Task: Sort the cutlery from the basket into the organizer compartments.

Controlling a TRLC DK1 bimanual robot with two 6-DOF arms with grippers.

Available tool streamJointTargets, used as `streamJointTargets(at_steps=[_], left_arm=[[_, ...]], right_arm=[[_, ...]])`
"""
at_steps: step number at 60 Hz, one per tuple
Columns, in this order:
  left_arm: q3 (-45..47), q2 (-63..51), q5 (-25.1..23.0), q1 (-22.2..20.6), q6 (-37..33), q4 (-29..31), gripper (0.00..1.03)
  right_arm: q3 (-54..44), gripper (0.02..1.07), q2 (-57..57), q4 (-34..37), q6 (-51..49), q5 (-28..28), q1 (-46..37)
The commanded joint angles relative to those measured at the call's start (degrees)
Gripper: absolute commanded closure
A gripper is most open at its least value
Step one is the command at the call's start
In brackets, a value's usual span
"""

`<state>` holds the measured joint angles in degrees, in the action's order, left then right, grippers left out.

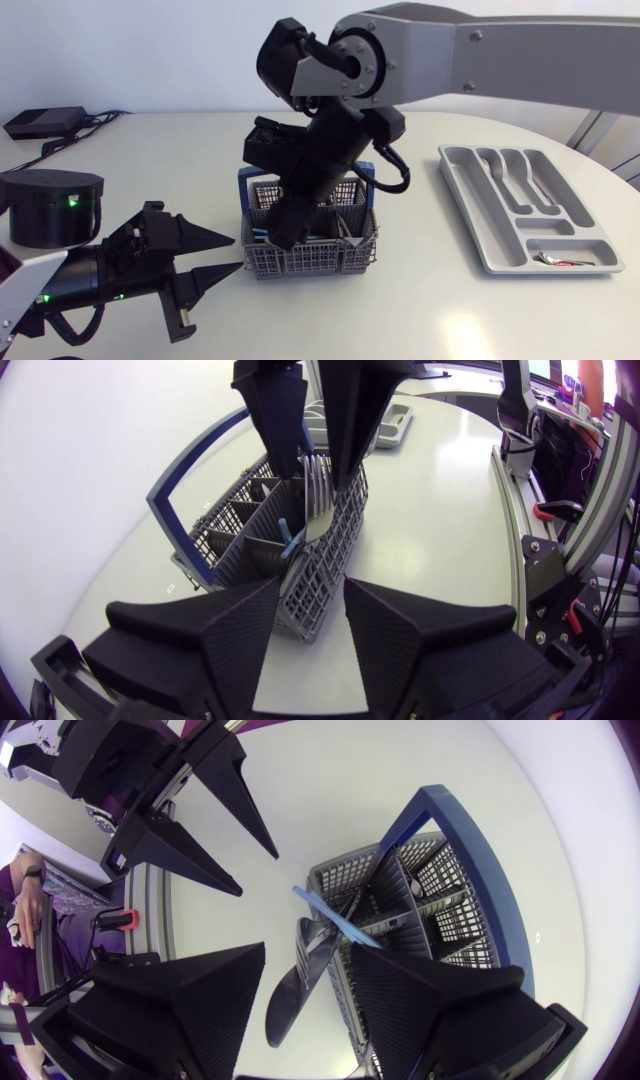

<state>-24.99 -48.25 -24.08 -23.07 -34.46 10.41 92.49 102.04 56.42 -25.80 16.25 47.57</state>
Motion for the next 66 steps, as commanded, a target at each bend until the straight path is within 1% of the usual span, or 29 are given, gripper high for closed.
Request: streamJointTargets(at_steps=[1,4,7,12,13,15,23,25,26,27,34,37,57,66], left_arm=[[1.7,0.6,0.1,-0.4,0.5,-0.4,0.58],[2.0,0.8,0.1,-0.5,0.4,-0.4,0.58],[2.1,1.0,0.1,-0.5,0.3,-0.5,0.58],[2.1,1.2,0.2,-0.4,0.1,-0.4,0.58],[2.1,1.3,0.2,-0.4,0.1,-0.4,0.58],[2.1,1.4,0.3,-0.4,0.1,-0.4,0.58],[2.1,1.5,0.3,-0.4,0.1,-0.4,0.58],[2.1,1.5,0.3,-0.4,0.1,-0.4,0.58],[2.1,1.5,0.3,-0.4,0.1,-0.4,0.58],[2.1,1.5,0.3,-0.4,0.1,-0.4,0.58],[2.1,1.6,0.3,-0.4,0.2,-0.4,0.58],[2.1,1.6,0.4,-0.4,0.2,-0.4,0.58],[2.3,1.6,0.5,-0.5,0.1,-0.4,0.58],[2.7,1.9,0.5,-0.5,0.0,-0.5,0.58]], right_arm=[[2.1,0.45,1.8,1.2,-1.0,-0.5,0.6],[2.2,0.51,2.1,1.2,-1.0,-0.6,0.7],[2.2,0.61,2.5,1.3,-1.1,-0.6,0.9],[2.2,0.7,2.9,1.6,-1.1,-0.7,1.1],[2.3,0.73,3.2,1.9,-1.2,-0.9,1.2],[2.4,0.75,3.4,2.6,-1.2,-0.9,1.3],[2.3,0.76,3.5,3.3,-1.2,-1.2,1.5],[2.3,0.85,3.5,3.3,-1.4,-1.2,1.6],[2.3,0.92,3.5,3.3,-1.6,-1.2,1.6],[2.3,0.94,3.5,3.3,-1.6,-1.2,1.6],[2.3,0.96,3.3,3.4,-1.5,-1.1,1.6],[2.4,1.01,3.3,3.4,-1.6,-1.0,1.6],[3.8,1.01,3.0,4.4,-1.8,0.1,2.0],[7.1,1.01,3.1,7.4,-1.4,0.7,2.1]])
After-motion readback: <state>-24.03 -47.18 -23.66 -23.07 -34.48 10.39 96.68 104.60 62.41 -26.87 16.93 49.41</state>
